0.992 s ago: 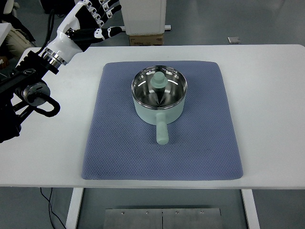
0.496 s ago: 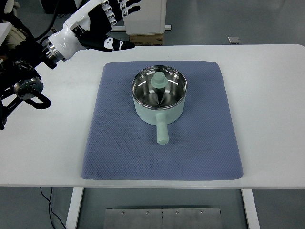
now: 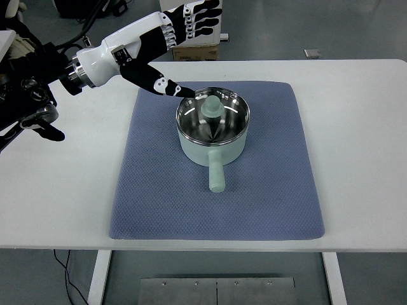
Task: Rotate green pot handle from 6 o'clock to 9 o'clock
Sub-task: 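Raise the left hand and reach over the green saucepan, then lower the left hand over the pan rim toward the handle, then hook the left hand fingers around the pan body near the handle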
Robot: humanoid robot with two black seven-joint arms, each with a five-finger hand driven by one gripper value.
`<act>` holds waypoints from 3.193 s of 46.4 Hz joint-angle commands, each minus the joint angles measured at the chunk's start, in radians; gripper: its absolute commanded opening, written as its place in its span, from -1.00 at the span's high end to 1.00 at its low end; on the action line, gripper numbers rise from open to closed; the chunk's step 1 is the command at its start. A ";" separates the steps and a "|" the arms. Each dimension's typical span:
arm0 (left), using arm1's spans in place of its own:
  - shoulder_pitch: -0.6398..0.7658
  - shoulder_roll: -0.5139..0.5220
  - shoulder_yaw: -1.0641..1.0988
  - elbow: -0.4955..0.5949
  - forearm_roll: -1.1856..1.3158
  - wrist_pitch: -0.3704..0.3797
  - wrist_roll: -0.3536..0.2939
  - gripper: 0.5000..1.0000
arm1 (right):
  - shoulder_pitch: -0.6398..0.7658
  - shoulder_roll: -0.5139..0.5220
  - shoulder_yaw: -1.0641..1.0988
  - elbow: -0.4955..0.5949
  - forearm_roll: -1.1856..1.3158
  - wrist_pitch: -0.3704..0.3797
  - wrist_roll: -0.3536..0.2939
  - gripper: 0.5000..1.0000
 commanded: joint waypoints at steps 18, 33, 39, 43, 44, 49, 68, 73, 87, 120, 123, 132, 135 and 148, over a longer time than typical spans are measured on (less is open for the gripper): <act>-0.041 -0.009 0.017 -0.052 0.141 -0.033 0.000 -1.00 | 0.000 0.000 0.000 0.000 0.000 0.000 0.000 -1.00; -0.048 -0.035 0.017 -0.050 0.219 -0.065 0.000 -1.00 | 0.000 0.000 0.000 0.000 0.000 0.000 0.000 -1.00; -0.058 -0.041 0.017 -0.050 0.245 -0.085 0.000 -1.00 | 0.000 0.000 0.000 0.000 0.000 0.000 0.000 -1.00; -0.060 -0.050 0.017 -0.050 0.280 -0.089 0.000 -1.00 | 0.000 0.000 0.000 0.000 0.000 0.000 0.000 -1.00; -0.060 -0.056 0.017 -0.050 0.289 -0.089 0.000 -1.00 | 0.000 0.000 0.000 0.000 0.000 0.000 0.000 -1.00; -0.061 -0.073 0.017 -0.050 0.345 -0.089 0.000 -1.00 | 0.000 0.000 0.000 0.000 0.000 0.000 0.000 -1.00; -0.075 -0.110 0.020 -0.050 0.470 -0.091 0.000 -1.00 | 0.000 0.000 0.000 0.000 0.000 0.000 0.000 -1.00; -0.086 -0.112 0.035 -0.052 0.483 -0.098 0.000 -1.00 | 0.000 0.000 0.000 0.000 0.000 0.000 0.000 -1.00; -0.132 -0.132 0.103 -0.059 0.524 -0.099 0.000 -1.00 | 0.000 0.000 0.000 0.000 0.000 0.000 0.000 -1.00; -0.207 -0.205 0.238 -0.073 0.651 -0.099 0.000 -1.00 | 0.000 0.000 0.000 0.000 0.000 0.000 0.000 -1.00; -0.219 -0.213 0.252 -0.073 0.662 -0.099 0.000 -1.00 | 0.000 0.000 0.000 0.000 0.000 0.000 0.000 -1.00; -0.226 -0.225 0.285 -0.072 0.728 -0.099 0.000 -1.00 | 0.000 0.000 0.000 0.000 0.000 0.000 0.000 -1.00; -0.226 -0.227 0.302 -0.070 0.740 -0.099 0.000 -1.00 | 0.000 0.000 0.000 0.000 0.000 0.000 0.000 -1.00; -0.232 -0.227 0.322 -0.069 0.794 -0.099 0.000 -1.00 | 0.000 0.000 0.000 0.000 0.000 0.000 0.000 -1.00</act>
